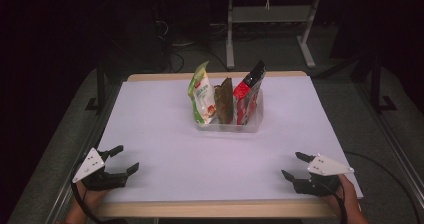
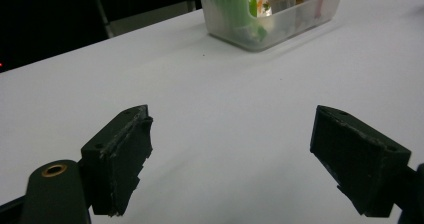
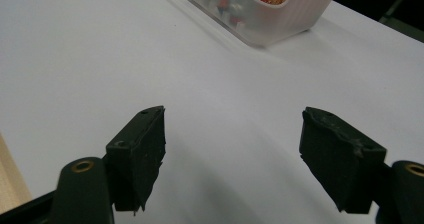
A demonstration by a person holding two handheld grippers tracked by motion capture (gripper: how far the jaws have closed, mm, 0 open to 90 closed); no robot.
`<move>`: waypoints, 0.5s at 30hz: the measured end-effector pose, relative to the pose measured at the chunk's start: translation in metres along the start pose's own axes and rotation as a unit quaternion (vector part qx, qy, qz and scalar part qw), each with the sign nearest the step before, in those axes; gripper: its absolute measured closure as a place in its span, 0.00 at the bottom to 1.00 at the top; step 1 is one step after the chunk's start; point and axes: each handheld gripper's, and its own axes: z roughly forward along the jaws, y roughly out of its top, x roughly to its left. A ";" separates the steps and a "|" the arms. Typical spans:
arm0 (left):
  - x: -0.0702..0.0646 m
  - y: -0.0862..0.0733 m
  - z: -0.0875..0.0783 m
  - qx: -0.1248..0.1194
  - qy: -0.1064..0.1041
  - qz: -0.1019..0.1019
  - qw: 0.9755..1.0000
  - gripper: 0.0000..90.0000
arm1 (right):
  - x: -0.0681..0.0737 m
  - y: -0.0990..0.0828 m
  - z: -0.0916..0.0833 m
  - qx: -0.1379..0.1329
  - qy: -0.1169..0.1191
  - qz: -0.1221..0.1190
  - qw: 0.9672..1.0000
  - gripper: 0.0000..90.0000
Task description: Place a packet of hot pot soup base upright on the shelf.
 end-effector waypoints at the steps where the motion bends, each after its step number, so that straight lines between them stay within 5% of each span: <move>1: 0.000 0.000 0.000 0.000 0.001 0.001 1.000 0.17 | 0.000 0.000 0.001 0.000 -0.002 0.001 1.000 0.27; 15: -0.002 0.000 -0.002 0.000 0.005 -0.001 1.000 0.16 | 0.001 0.000 0.005 0.008 -0.015 0.026 1.000 0.15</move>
